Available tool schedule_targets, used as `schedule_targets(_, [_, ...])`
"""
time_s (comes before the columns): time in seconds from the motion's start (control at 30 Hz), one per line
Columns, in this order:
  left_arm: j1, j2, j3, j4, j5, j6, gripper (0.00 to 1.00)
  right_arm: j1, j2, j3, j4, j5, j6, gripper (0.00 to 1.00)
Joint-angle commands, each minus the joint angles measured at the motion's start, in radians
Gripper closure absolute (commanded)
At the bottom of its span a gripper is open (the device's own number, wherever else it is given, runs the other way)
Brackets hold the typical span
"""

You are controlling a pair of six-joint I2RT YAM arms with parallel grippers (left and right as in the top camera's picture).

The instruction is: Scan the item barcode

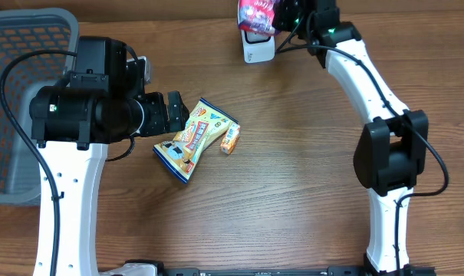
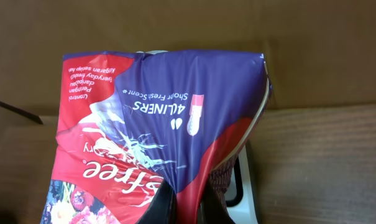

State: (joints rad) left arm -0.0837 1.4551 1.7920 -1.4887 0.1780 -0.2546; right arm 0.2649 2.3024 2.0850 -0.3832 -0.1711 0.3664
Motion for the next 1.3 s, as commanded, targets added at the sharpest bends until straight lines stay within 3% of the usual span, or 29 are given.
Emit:
schedule_targets(0.0, [-0.002,-0.002,0.002,0.002,-0.010,0.008,0.00,0.002,0.000,0.011,0.007,0.014,0.008,0.96])
schedule_targets(0.3, [-0.002,-0.002,0.002,0.002,-0.010,0.008,0.00,-0.146,-0.169,0.011,-0.119,0.026,0.055,0.96])
schedule_targets(0.57, [-0.002,-0.002,0.002,0.002,-0.010,0.008,0.00,-0.560,-0.226,0.010,-0.523,0.188,0.087,0.96])
schedule_targets(0.67, [-0.002,-0.002,0.002,0.002,-0.010,0.008,0.00,-0.695,-0.208,0.009,-0.596,0.196,0.087,0.96])
schedule_targets(0.93, [-0.002,-0.002,0.002,0.002,-0.010,0.008,0.00,-0.933,-0.135,0.009,-0.623,0.172,0.071,0.96])
schedule_targets(1.27, [-0.002,-0.002,0.002,0.002,-0.010,0.008,0.00,-0.980,-0.015,0.009,-0.495,0.086,0.071,0.96])
